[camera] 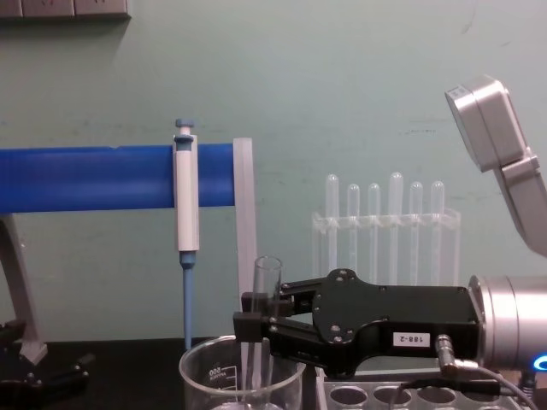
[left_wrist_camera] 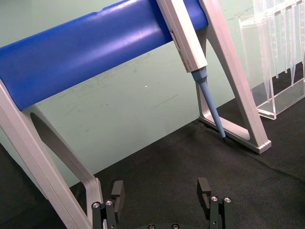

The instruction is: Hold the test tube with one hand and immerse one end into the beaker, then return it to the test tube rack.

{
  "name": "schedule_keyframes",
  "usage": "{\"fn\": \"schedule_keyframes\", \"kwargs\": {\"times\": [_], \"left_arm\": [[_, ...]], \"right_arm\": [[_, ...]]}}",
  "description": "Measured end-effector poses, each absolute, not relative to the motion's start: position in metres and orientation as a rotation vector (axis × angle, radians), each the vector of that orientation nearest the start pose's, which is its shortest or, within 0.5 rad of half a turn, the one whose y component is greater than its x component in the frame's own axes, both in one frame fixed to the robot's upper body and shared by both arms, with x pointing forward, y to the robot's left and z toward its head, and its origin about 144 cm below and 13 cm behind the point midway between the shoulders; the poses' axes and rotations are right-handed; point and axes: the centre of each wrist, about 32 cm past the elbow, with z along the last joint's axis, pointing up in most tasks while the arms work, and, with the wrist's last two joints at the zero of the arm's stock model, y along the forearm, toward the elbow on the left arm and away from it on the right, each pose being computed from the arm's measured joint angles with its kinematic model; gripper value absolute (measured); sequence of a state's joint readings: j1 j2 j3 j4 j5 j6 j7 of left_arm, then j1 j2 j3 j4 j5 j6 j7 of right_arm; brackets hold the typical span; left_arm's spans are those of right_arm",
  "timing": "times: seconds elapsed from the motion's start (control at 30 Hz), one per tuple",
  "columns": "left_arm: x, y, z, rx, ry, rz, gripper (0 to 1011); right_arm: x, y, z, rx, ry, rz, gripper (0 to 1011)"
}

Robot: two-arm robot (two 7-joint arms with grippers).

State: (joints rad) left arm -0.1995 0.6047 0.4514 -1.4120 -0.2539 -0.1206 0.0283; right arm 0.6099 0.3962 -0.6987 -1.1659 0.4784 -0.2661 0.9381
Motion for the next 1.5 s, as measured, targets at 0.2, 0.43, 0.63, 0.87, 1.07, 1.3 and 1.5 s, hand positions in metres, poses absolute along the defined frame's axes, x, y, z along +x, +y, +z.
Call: {"fn": "schedule_keyframes", "kwargs": {"times": [0.2,0.43,0.63,0.87,1.07,1.3,1.5], "left_arm": [[0.4886,0.3097,1.1398,0.304,-0.285,1.248,1000],[0.4886,0.3097,1.1398,0.304,-0.285,1.248,1000],[0.4886,0.3097,1.1398,0.304,-0.285,1.248,1000],[0.4886,0.3097,1.1398,0.304,-0.285,1.248,1000],[0.4886,0.3097,1.1398,0.304,-0.285,1.248,1000],[0.4886,0.3097,1.1398,0.304,-0.285,1.248,1000],[0.4886,0.3097,1.1398,0.304,-0.285,1.248,1000]], "right_arm": [[0.5849,-0.2131,1.1938,-0.064,-0.248,-0.194,224],[0.5849,-0.2131,1.1938,-0.064,-0.248,-0.194,224],[0.5849,-0.2131,1.1938,-0.064,-0.248,-0.194,224],[0.5849,-0.2131,1.1938,-0.064,-0.248,-0.194,224],[0.5849,-0.2131,1.1938,-0.064,-0.248,-0.194,224],[0.5849,-0.2131,1.1938,-0.064,-0.248,-0.194,224],[0.5849,-0.2131,1.1938,-0.064,-0.248,-0.194,224]]}}
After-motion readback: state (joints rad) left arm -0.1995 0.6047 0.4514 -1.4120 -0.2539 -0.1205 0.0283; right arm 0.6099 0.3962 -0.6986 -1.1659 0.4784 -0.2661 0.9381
